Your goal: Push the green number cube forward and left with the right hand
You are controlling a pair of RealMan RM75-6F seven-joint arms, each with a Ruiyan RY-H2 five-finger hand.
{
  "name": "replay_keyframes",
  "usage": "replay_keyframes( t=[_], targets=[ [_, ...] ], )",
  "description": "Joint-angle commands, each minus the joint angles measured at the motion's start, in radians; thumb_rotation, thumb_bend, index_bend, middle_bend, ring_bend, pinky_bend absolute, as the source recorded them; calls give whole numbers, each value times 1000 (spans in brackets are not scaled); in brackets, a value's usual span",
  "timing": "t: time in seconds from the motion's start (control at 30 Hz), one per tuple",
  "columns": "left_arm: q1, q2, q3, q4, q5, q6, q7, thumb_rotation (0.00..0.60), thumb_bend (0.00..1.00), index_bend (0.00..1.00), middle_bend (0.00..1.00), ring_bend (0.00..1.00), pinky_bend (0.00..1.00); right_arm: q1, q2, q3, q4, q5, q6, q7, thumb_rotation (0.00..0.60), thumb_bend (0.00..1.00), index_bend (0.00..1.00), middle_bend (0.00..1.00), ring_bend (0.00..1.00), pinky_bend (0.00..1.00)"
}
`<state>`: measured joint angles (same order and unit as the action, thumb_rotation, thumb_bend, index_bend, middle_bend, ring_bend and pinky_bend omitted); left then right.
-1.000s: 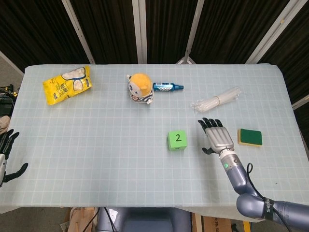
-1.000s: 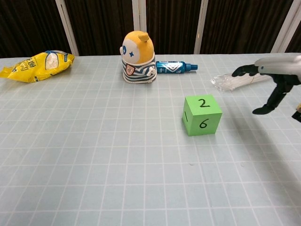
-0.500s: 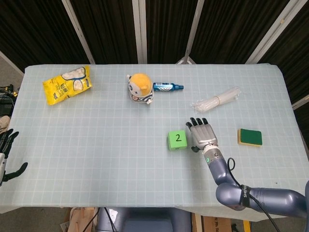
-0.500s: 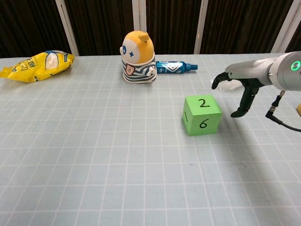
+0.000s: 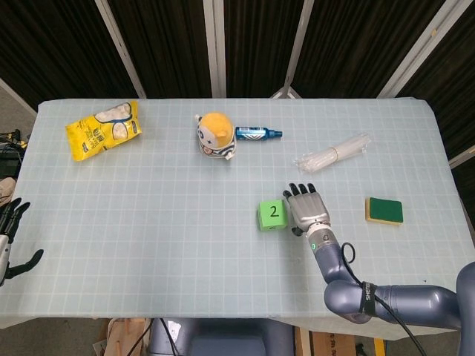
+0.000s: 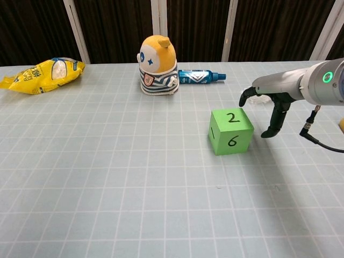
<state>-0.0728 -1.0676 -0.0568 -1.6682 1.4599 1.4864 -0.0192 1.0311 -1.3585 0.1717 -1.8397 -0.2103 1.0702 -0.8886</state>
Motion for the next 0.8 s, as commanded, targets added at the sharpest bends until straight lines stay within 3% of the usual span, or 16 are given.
replay_keyframes(
  t=[0.03,0.8],
  targets=[
    [0,0,0,0,0,1,-1,600,337,31,0,0,0,6,1,-5,-3,5,-1,0,600,281,178,64,42,0],
    [2,3,-2,1,-3,2,-8,600,337,33,0,0,0,57,17,-45,-49,39,1,-3,600,281,198,64,42,0]
  ],
)
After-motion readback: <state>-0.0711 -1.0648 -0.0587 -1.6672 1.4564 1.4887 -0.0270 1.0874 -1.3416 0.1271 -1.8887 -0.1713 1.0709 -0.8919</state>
